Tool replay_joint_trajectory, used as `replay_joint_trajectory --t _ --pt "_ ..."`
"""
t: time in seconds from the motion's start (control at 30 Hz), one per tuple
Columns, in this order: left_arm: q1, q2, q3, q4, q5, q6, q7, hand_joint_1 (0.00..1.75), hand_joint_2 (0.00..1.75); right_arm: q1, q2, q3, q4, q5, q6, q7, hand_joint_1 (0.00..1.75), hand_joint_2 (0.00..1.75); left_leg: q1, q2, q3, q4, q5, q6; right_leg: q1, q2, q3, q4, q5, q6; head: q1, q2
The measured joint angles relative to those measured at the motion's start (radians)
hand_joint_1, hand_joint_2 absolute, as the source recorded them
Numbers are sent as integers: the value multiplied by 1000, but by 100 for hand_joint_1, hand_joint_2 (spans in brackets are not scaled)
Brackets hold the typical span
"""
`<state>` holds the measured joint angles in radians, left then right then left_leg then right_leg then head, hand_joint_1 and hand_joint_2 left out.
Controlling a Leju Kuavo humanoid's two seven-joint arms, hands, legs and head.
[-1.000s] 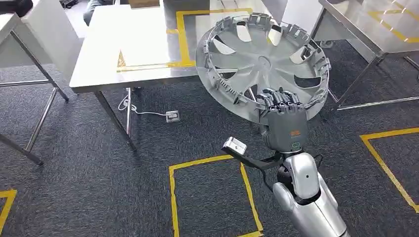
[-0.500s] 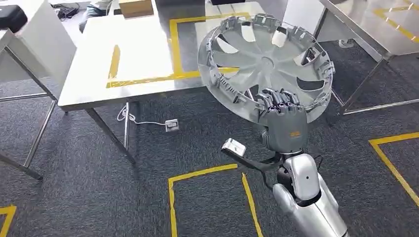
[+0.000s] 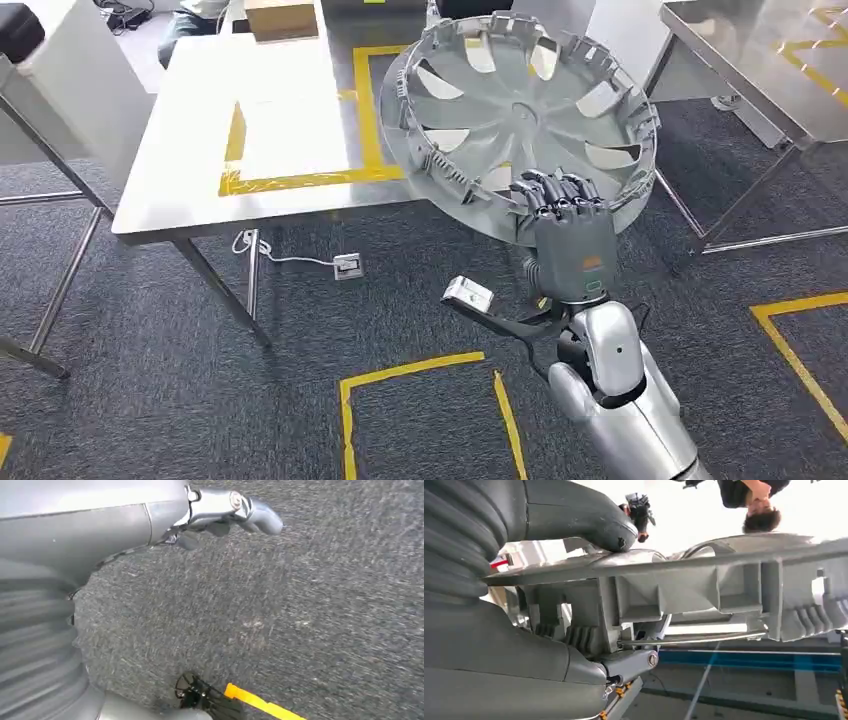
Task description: Take the parts from the cabinet and place them on the table.
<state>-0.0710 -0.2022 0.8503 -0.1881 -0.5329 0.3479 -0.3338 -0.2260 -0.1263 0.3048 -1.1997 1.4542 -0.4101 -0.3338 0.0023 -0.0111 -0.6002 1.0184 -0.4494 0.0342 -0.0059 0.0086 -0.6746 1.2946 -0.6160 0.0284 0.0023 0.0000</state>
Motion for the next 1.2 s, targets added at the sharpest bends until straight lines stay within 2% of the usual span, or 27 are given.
replay_joint_trajectory --t 0.03,0.07,0.1,0.13,0.2,0.23,0.33,0.4,0.47,0.5,0.53,0.57,0.6,0.63,0.67,0.7,0.73,0.8,0.83,0.87,0.93,1.0,1.03,1.07,1.1,1.13,1.2 --pt "1 0 0 0 -1 0 -2 0 175 0 0 2 3 0 0 0 175 175 0 -2 11 0 -10 -2 -2 0 -33 26 -22 2 1 0" --pt "1 0 2 0 -2 0 -3 0 175 0 0 4 6 0 0 0 175 175 1 -4 25 0 -20 -3 -4 -2 -42 10 -15 3 1 0" --pt "0 0 3 0 -4 -1 -3 0 175 0 0 5 9 -1 0 0 175 175 2 -4 40 0 -32 -6 -6 -3 -35 -41 20 5 1 0" --pt "0 0 6 0 -8 -1 -3 0 175 0 0 8 12 -3 0 1 175 175 3 -5 57 0 -44 -10 -8 -4 -15 -114 70 4 2 0" --pt "1 0 8 1 -16 0 0 0 175 1 0 10 14 -6 0 2 175 175 2 -6 76 1 -68 -19 -9 -13 18 -270 219 -1 3 0" --pt "-1 1 8 1 -19 0 5 0 175 -2 0 12 15 -8 0 2 175 175 0 -9 86 0 -78 -28 -1 -14 20 -271 191 -10 3 0" --pt "-2 1 9 1 -22 0 13 0 175 -11 0 15 14 -10 -1 0 175 175 0 -5 109 -3 -80 -48 0 -5 41 -278 184 -35 2 0" --pt "-6 2 9 0 -22 0 16 0 175 -14 2 15 13 -12 -1 1 175 175 3 -2 98 36 -93 -55 -4 -6 78 -285 172 -51 -1 0" --pt "-10 0 9 2 -19 0 21 0 175 -24 6 16 13 -8 -1 2 175 175 4 2 6 177 -121 -63 -3 -6 96 -285 153 -58 -7 0" --pt "-9 0 9 2 -14 0 21 0 175 -27 7 16 13 -3 -2 2 175 175 4 2 -47 244 -152 -65 -2 -5 105 -285 143 -59 -8 0" --pt "-5 0 10 3 -14 0 20 0 175 -29 7 16 13 4 -2 1 175 175 4 2 -85 286 -182 -64 -1 -3 117 -285 132 -60 -8 0" --pt "-3 0 11 3 -14 0 17 0 175 -29 9 18 13 11 -2 2 175 175 4 3 -110 292 -188 -63 -1 0 132 -285 121 -60 -8 0" --pt "-2 0 11 3 -14 0 15 0 175 -29 9 18 13 12 -2 2 175 175 4 3 -115 262 -176 -60 -1 1 150 -285 107 -59 -8 0" --pt "-3 0 11 3 -13 0 15 0 175 -29 10 19 13 13 -2 2 175 175 3 3 -108 207 -139 -56 -1 1 170 -285 92 -58 -8 0" --pt "-3 0 11 3 -13 0 14 0 175 -30 10 20 13 15 -2 2 175 175 2 3 -95 134 -74 -52 -1 0 191 -285 77 -54 -8 0" --pt "-1 0 11 3 -13 0 13 0 175 -31 11 20 13 16 -2 3 175 175 0 3 -84 61 17 -46 -1 -2 198 -286 63 -50 -8 0" --pt "1 0 12 3 -12 0 13 0 175 -35 11 21 15 18 -3 3 175 175 -6 4 -93 8 69 -42 4 1 214 -274 48 -44 -11 0" --pt "2 -1 13 4 -12 0 14 0 175 -41 15 23 15 19 -5 2 175 175 -7 4 -77 21 57 -32 6 7 224 -285 33 -29 -12 0" --pt "0 -2 13 4 -12 0 13 0 175 -47 15 25 14 19 -6 2 175 175 -4 7 -71 17 51 -24 8 7 226 -275 46 -22 -10 0" --pt "-4 -5 13 4 -13 0 11 0 175 -49 15 26 14 19 -6 2 175 175 0 3 -60 14 48 -19 7 8 217 -250 54 -17 -11 0" --pt "-4 -4 13 3 -16 0 8 0 175 -52 15 31 14 21 -6 2 175 175 3 3 -40 7 33 -5 3 1 146 -139 62 -6 -6 0" --pt "-5 -4 13 3 -24 0 11 0 175 -61 16 37 15 21 -5 2 175 175 2 0 -26 7 15 -2 0 0 44 -16 -6 2 -5 0" --pt "-5 -4 13 3 -26 0 14 0 175 -68 17 39 17 22 -2 2 175 175 3 -2 -17 7 5 -2 0 0 6 17 -46 5 -5 0" --pt "-5 -4 13 3 -35 0 19 0 175 -77 19 43 22 23 2 2 175 175 3 -3 -4 8 -5 -4 -1 0 -20 24 -64 6 -4 0" --pt "-5 -4 13 3 -43 0 24 0 175 -87 21 45 30 23 3 0 175 175 3 -5 11 8 -16 -5 -2 -2 -27 -2 -52 5 -3 0" --pt "-5 -5 12 3 -49 0 27 0 175 -100 23 50 42 24 3 -2 175 175 3 -6 27 8 -28 -7 -4 -3 -20 -55 -12 3 -3 0" --pt "-7 -5 12 3 -58 0 34 0 175 -127 27 58 71 24 3 -5 175 175 3 -6 60 7 -55 -15 -5 -7 13 -220 148 -3 -3 0"
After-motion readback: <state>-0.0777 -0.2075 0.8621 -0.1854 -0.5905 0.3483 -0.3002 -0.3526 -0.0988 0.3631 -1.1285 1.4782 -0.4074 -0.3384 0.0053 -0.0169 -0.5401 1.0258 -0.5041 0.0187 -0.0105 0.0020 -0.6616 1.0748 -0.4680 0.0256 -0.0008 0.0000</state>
